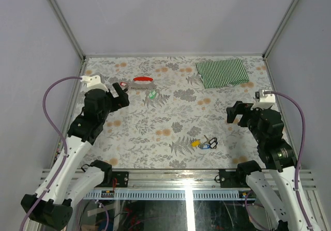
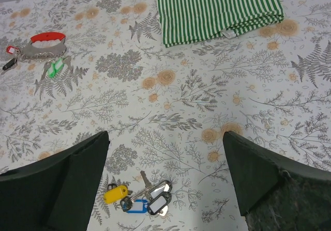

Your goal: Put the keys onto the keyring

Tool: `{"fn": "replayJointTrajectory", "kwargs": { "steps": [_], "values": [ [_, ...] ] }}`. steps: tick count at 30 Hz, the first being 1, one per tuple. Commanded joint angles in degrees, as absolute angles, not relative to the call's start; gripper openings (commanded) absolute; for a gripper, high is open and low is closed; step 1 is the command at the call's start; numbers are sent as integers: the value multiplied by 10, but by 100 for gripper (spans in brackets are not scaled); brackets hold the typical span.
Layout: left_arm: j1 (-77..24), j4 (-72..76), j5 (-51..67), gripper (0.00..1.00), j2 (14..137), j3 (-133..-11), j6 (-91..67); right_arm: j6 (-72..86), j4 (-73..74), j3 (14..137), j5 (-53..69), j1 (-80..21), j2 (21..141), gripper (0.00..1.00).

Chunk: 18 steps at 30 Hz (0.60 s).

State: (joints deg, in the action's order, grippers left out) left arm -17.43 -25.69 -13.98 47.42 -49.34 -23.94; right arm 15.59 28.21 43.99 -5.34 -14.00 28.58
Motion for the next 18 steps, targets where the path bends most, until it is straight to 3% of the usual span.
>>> {"fn": "replayJointTrajectory", "kwargs": {
  "steps": [1,12,18],
  "values": [
    [-160,-266,-115,99,479,-506,-246,170,289,471,-26,-124,292,99],
    [-151,-264,-79,100,494,-501,-256,222,345,493,-87,-114,321,99],
    [-149,-283,-103,100,536,-528,-288,215,372,519,-28,-113,359,99]
  ]
}}
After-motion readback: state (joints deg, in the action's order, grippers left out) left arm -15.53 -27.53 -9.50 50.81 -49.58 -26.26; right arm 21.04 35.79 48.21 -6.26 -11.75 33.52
